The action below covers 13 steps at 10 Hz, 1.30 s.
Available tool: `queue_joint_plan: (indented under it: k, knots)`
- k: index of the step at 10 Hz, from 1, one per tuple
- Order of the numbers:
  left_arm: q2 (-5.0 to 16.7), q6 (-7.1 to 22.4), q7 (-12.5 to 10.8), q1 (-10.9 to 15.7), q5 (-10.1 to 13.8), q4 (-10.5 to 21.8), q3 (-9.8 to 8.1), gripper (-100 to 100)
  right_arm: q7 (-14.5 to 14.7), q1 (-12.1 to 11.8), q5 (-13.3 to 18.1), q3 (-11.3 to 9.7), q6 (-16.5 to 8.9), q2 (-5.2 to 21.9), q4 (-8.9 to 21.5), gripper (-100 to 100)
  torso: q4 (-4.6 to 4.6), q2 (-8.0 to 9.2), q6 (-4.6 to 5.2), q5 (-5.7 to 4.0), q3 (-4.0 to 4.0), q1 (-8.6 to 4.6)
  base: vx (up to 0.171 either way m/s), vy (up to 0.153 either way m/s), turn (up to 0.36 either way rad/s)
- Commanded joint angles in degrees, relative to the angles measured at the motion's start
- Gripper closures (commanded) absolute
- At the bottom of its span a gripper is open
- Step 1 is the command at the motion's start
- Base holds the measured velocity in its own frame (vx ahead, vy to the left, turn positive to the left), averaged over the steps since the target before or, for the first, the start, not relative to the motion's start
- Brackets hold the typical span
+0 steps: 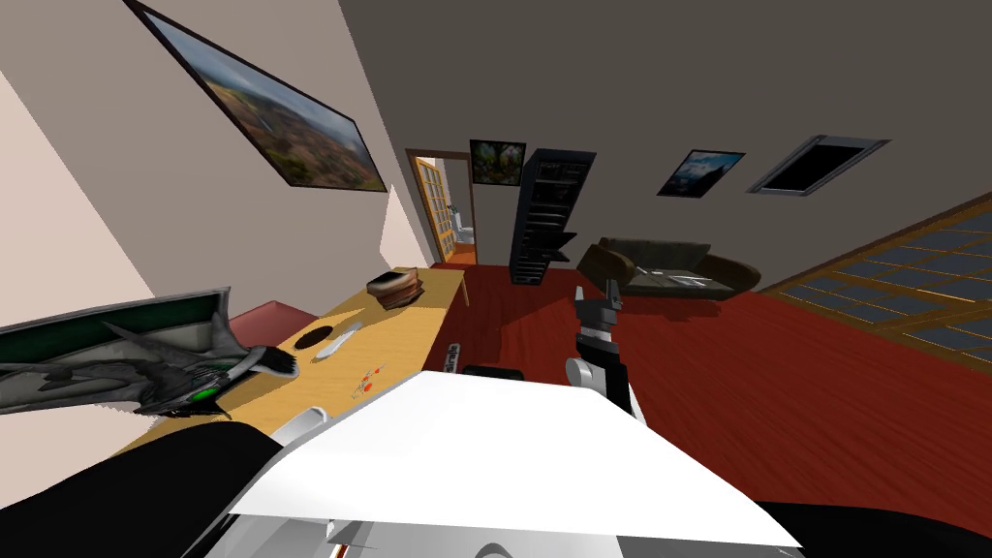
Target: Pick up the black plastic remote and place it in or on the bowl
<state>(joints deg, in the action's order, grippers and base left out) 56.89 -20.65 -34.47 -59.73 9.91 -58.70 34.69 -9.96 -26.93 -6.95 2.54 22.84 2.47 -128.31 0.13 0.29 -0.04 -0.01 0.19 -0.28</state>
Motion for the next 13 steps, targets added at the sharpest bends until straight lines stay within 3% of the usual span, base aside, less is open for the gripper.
queue_joint_plan:
  k: [1,6,8,13]
  knots:
    - [2.2,-1.9,-1.7,0.3,0.7,0.0,-0.2,100,0.0,0.0,0.0,0.0,0.0,0.0,0.0,0,0.0,0.0,0.0,0.0,0.0,0.0,-0.012,-0.09,-0.068]
    - [8.4,-6.6,-4.9,-1.3,3.1,-1.9,-2.18,100,0.0,0.0,0.0,0.0,0.0,0.0,0.0,0,0.03,-0.02,-0.01,0.02,0.01,0.07,0.0,-0.074,-0.068]
    - [9.1,-7.1,-5.3,-1.5,3.4,-2.2,-2.42,100,0.0,0.0,0.0,0.0,0.0,0.0,0.0,0,0.02,-0.07,-0.03,0.04,-0.02,0.16,0.02,-0.027,-0.04]
    - [14.1,-7.8,-7.9,-4.7,5.6,-6.9,-3.07,100,0.0,0.0,0.0,0.0,0.0,0.0,0.0,0,-0.06,-0.48,-0.01,0.14,-0.25,0.63,0.101,0.052,-0.013]
